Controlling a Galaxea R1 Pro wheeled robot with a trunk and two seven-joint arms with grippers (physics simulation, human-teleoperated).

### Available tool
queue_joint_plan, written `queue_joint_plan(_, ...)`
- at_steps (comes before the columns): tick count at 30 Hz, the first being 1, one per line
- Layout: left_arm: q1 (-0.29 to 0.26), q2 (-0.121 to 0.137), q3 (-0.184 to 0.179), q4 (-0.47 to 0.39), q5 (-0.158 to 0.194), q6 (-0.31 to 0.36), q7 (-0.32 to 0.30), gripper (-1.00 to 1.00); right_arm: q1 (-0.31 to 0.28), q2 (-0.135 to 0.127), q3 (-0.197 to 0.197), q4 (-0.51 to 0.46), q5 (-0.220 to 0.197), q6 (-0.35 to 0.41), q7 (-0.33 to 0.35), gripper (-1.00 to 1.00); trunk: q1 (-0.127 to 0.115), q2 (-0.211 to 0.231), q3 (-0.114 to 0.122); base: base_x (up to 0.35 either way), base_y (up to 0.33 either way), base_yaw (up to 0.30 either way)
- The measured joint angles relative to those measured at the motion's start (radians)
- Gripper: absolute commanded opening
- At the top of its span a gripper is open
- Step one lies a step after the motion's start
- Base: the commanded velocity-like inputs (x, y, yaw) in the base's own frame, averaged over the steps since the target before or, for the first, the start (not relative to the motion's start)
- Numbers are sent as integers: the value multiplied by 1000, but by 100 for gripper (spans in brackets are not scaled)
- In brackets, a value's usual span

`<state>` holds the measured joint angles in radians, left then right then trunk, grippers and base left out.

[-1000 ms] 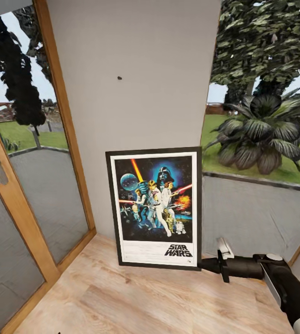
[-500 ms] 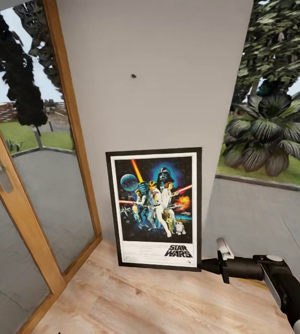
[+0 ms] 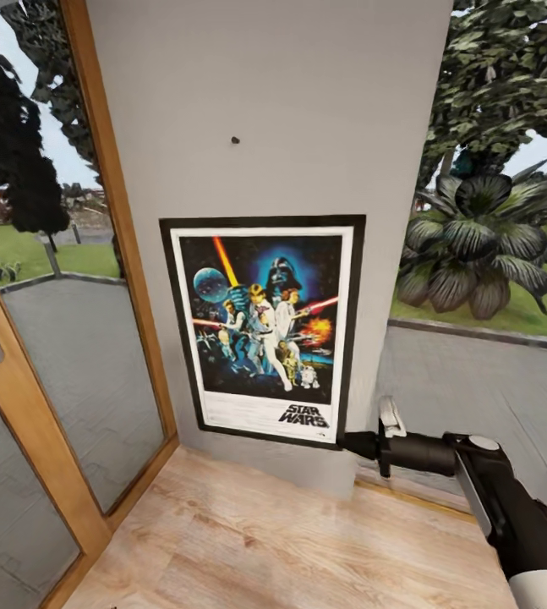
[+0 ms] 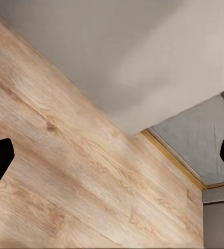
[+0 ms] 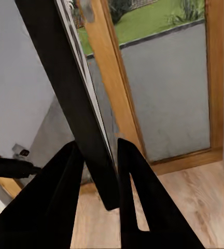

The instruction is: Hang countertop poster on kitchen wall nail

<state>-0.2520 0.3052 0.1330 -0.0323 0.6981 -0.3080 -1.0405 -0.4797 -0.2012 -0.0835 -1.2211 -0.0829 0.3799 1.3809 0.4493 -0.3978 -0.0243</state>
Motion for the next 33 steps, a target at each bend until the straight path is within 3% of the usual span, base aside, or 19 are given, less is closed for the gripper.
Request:
queue_joint_plan(5, 0, -11, 0, -1, 0, 0, 0, 100, -58, 58, 3, -114, -37, 127, -130, -100, 0, 0, 0, 1, 1, -4)
queue_joint_plan(9, 0, -15, 0, -1, 0, 2, 0, 100, -176, 140, 7, -150, -46, 234, -202, -100, 0, 0, 0, 0, 0, 0)
queue_joint_plan(11, 0, -15, 0, 0, 0, 2, 0, 100, -209, 156, 8, -153, -44, 261, -215, -100, 0, 0, 0, 0, 0, 0)
queue_joint_plan(13, 0, -15, 1, 0, 0, 2, 0, 100, -242, 167, 8, -155, -44, 281, -232, -100, 0, 0, 0, 0, 0, 0)
queue_joint_plan(18, 0, -18, 1, 1, 1, 2, 0, 100, -387, 185, 9, -156, -51, 328, -316, -100, 0, 0, 0, 0, 0, 0)
queue_joint_plan(24, 0, -34, 1, 2, 1, 2, 2, 100, -518, 193, 9, -157, -46, 482, -343, -100, 0, 0, 0, 0, 0, 0)
queue_joint_plan(27, 0, -35, 2, 2, 1, 2, 4, 100, -541, 192, 9, -157, -41, 513, -353, -100, 0, 0, 0, 0, 0, 0)
queue_joint_plan(30, 0, -37, 2, 2, 2, 3, 6, 100, -588, 191, 9, -150, -42, 579, -443, -100, 0, 0, 0, 0, 0, 0)
queue_joint_plan(33, 0, -43, 1, 2, 1, 3, 8, 100, -675, 208, 12, -55, -48, 594, -479, -100, 0, 0, 0, 0, 0, 0)
